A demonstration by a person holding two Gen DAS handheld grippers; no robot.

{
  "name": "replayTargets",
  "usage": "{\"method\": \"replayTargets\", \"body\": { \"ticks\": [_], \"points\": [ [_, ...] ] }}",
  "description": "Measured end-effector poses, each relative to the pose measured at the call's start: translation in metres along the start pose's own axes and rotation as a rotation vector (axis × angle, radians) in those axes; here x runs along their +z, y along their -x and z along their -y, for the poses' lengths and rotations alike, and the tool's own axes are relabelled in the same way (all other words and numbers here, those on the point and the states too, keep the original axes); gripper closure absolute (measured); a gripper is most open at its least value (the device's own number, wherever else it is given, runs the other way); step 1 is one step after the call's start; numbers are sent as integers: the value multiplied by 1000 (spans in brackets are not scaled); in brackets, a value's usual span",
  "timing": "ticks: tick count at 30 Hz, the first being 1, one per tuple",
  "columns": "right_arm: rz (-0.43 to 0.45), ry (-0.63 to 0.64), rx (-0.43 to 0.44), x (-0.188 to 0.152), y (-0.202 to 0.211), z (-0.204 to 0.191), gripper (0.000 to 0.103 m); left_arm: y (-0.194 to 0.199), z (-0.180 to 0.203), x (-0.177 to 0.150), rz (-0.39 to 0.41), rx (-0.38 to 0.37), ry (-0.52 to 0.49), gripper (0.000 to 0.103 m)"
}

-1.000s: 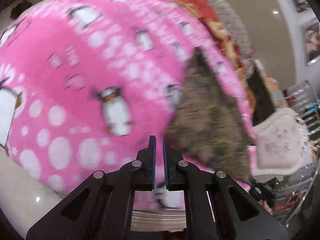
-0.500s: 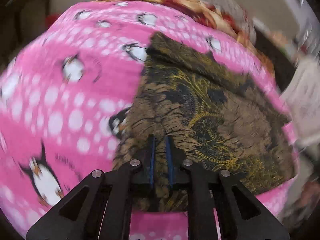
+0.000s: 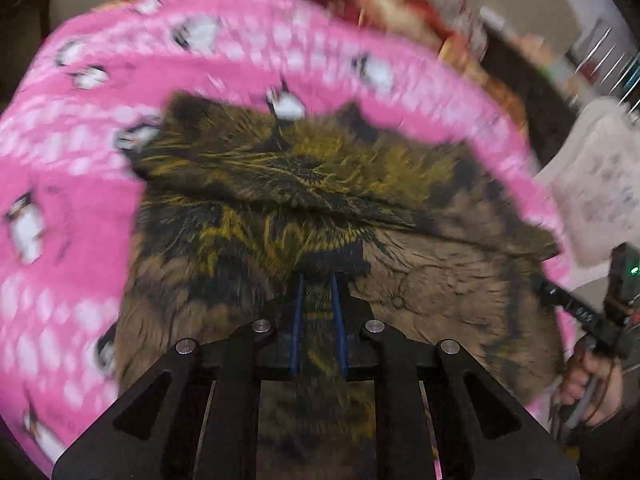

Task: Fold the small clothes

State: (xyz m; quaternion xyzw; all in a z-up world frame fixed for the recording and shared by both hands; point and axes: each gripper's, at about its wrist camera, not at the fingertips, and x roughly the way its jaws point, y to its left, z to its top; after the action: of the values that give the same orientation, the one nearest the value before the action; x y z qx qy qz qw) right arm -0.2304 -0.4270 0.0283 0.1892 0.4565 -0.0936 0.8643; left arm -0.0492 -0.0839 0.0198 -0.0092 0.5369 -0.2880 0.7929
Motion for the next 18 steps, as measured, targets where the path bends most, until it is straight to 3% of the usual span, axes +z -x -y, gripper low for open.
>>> {"method": "replayTargets", "body": {
  "ticks": [6, 10, 11, 14, 18],
  "points": [
    [0, -12, -17, 52, -20, 16, 92, -13, -10, 69, 36, 36, 14, 92],
    [134, -86, 18, 102, -7, 36, 92, 3, -41, 118, 141, 110, 109, 92],
    [152, -101, 20, 108, 1, 38, 92, 12, -46, 121, 168, 120, 128, 92],
    [210, -125, 8, 109, 28, 41, 91, 32, -50, 118, 227, 58, 168, 92],
    [237, -150, -65, 95, 28, 24, 82, 10, -26, 113, 235, 26, 116, 91]
  ]
}}
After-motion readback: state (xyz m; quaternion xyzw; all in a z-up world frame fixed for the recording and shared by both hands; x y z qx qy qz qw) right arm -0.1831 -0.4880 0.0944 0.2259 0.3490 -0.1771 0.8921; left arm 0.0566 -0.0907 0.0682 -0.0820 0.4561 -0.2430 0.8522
